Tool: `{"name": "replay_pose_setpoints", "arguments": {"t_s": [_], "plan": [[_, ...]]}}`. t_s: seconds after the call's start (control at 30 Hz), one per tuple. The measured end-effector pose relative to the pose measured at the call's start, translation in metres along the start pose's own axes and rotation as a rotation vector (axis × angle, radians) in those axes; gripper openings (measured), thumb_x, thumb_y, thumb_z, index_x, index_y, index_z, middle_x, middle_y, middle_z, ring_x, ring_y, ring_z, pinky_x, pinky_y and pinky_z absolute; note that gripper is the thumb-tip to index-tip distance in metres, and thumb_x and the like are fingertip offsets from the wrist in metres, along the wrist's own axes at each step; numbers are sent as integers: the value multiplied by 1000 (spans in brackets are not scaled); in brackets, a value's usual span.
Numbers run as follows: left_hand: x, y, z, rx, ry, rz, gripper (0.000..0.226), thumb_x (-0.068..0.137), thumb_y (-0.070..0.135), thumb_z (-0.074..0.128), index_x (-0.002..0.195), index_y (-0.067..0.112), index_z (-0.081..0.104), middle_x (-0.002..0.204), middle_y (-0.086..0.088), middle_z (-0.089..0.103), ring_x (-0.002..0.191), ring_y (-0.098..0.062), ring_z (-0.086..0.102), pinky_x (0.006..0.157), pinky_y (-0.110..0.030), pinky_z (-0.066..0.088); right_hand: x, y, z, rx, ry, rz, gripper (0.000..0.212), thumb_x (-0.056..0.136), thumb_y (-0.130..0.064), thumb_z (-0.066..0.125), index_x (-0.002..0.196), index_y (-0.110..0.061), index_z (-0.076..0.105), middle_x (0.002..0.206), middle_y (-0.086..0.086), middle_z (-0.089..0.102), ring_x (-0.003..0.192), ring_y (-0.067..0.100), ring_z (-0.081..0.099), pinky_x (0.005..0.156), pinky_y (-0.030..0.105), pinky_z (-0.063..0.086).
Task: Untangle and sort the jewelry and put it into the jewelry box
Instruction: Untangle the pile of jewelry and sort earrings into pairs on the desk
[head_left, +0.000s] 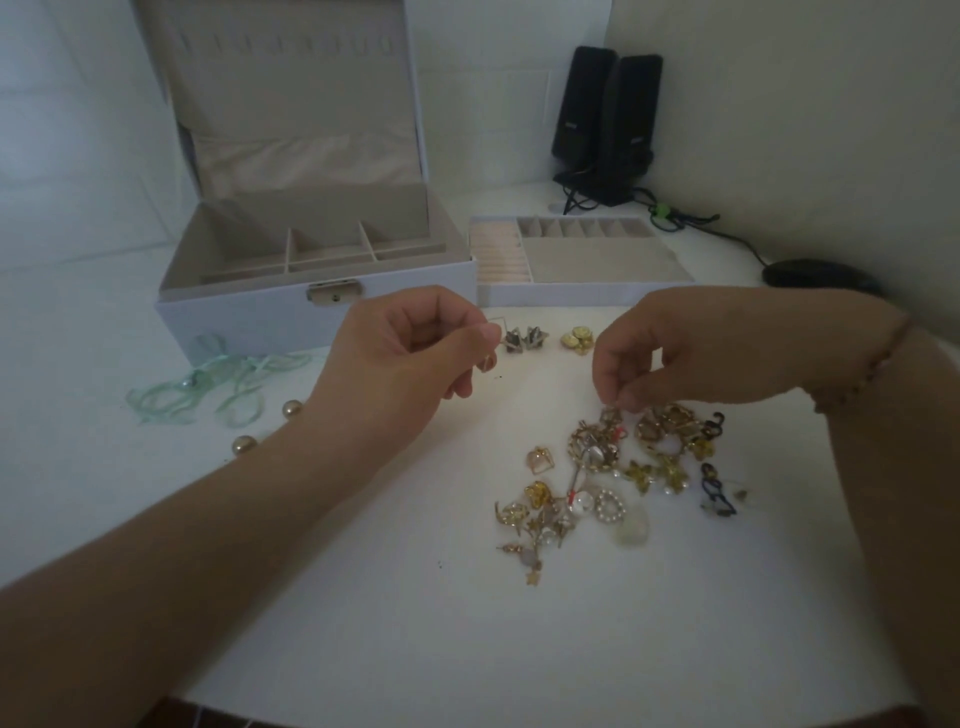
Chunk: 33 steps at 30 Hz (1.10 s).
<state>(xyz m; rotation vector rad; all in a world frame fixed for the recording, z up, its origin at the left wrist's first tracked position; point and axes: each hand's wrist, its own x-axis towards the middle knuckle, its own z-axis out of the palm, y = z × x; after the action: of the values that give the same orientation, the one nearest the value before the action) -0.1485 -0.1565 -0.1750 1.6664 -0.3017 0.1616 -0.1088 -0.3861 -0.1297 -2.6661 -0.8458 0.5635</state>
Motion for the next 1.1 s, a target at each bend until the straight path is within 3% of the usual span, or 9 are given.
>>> {"name": "replay_pose_setpoints", "arguments": {"t_s": [0.23, 0.4, 0.73, 0.97, 1.03, 1.1], "plan": [[0, 0, 0, 3, -8, 5, 12, 76, 23, 66, 70, 13, 67, 64, -3, 66, 52, -14, 54, 56, -24, 45, -1, -3, 1, 25, -67, -48, 20, 79, -25, 74, 90, -39, 66, 81, -17, 65, 74, 14, 61, 62, 14, 47], [0, -1, 0, -2, -18, -1, 12, 77, 23, 66, 70, 13, 68, 66, -6, 67, 52, -14, 53, 56, -25, 44, 5, -6, 6, -43, -28, -33, 18, 79, -19, 73, 81, -37, 68, 78, -16, 66, 73, -1, 59, 74, 20, 50], [0, -1, 0, 10, -18, 9, 13, 77, 23, 65, 69, 13, 67, 65, -4, 67, 52, -14, 53, 56, -24, 44, -7, 10, -9, 97, 101, -73, 16, 85, -15, 67, 88, -29, 70, 78, -11, 70, 70, 0, 63, 62, 4, 42], [-1, -1, 1, 15, -15, 2, 12, 76, 24, 66, 67, 17, 67, 65, -4, 67, 52, -14, 53, 55, -23, 44, -5, -3, -1, 17, -74, -161, 48, 71, -37, 78, 111, -53, 59, 99, -18, 57, 87, 6, 51, 73, 12, 42], [-1, -2, 1, 25, -11, 2, 12, 76, 25, 66, 66, 19, 68, 65, -5, 67, 53, -14, 54, 56, -25, 44, 1, -10, 8, -27, -117, -184, 49, 64, -47, 78, 108, -55, 58, 100, -19, 55, 87, 5, 51, 71, 16, 46], [-1, -2, 1, 28, -15, 3, 12, 76, 26, 66, 66, 19, 68, 65, -4, 67, 53, -14, 54, 57, -26, 44, 4, -15, 13, -32, -118, -183, 40, 65, -44, 79, 102, -47, 63, 98, -17, 57, 85, 9, 53, 77, 27, 50]]}}
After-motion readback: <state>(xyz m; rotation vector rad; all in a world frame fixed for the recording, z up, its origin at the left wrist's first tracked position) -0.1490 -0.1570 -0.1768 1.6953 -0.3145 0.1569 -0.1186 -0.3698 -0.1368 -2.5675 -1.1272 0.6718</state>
